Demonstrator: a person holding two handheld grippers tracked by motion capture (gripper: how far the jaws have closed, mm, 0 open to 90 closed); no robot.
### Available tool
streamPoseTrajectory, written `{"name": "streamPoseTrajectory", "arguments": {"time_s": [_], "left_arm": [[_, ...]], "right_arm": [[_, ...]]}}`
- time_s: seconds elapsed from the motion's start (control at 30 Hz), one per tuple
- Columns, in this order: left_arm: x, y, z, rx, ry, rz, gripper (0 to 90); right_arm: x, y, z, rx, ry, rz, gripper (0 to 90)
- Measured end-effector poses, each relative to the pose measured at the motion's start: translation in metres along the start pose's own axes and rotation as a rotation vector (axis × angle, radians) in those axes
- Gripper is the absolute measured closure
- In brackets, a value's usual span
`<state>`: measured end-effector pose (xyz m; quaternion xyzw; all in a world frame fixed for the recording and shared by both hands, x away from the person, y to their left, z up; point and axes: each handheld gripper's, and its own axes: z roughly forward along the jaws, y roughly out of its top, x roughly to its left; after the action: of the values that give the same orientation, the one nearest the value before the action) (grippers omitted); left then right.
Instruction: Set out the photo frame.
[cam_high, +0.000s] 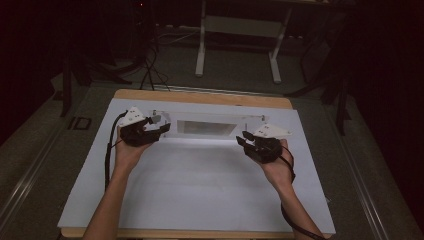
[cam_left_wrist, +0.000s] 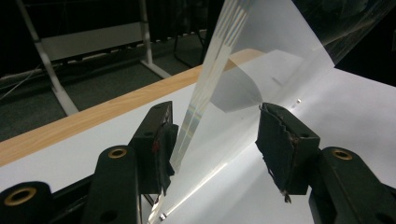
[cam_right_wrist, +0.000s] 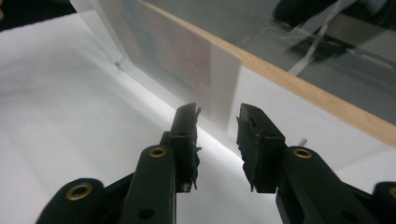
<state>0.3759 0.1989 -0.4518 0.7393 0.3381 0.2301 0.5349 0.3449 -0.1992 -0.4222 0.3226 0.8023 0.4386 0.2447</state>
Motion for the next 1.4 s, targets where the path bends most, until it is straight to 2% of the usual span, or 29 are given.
{"name": "streamPoseTrajectory", "arguments": {"time_s": [0.1,0.4,0.63,0.7,0.87,0.93,1.03,1.17,1.27,1.4], "left_arm": [[0.001,0.001,0.001,0.002,0.001,-0.004,46.7],[0.005,0.004,0.005,0.001,0.002,-0.018,46.5],[0.007,0.006,0.006,0.008,-0.003,-0.026,46.0],[0.008,0.006,0.006,0.007,-0.004,-0.027,45.8],[0.009,0.005,0.008,-0.001,-0.001,-0.039,45.0],[0.01,0.006,0.011,0.0,0.004,-0.046,44.1],[0.01,0.007,0.017,0.023,0.006,-0.025,41.5],[0.009,0.004,0.026,0.048,0.016,0.0,38.8],[0.01,0.001,0.032,0.039,0.013,-0.007,37.9],[0.013,-0.002,0.036,0.01,0.022,-0.027,37.3]], "right_arm": [[-0.009,-0.007,-0.002,0.009,-0.018,0.009,67.6],[-0.044,-0.025,-0.003,0.019,-0.06,0.116,58.9],[-0.059,-0.027,0.006,0.026,-0.077,0.138,56.2],[-0.065,-0.027,0.012,0.047,-0.054,0.149,52.6],[-0.071,-0.026,0.024,0.056,-0.013,0.126,47.3],[-0.073,-0.025,0.034,0.04,-0.005,0.09,44.3],[-0.074,-0.023,0.042,0.016,-0.002,0.071,43.6],[-0.074,-0.021,0.047,-0.011,0.008,0.06,42.9],[-0.075,-0.021,0.05,-0.027,0.008,0.053,42.4],[-0.076,-0.023,0.053,-0.046,0.002,0.076,43.2]]}}
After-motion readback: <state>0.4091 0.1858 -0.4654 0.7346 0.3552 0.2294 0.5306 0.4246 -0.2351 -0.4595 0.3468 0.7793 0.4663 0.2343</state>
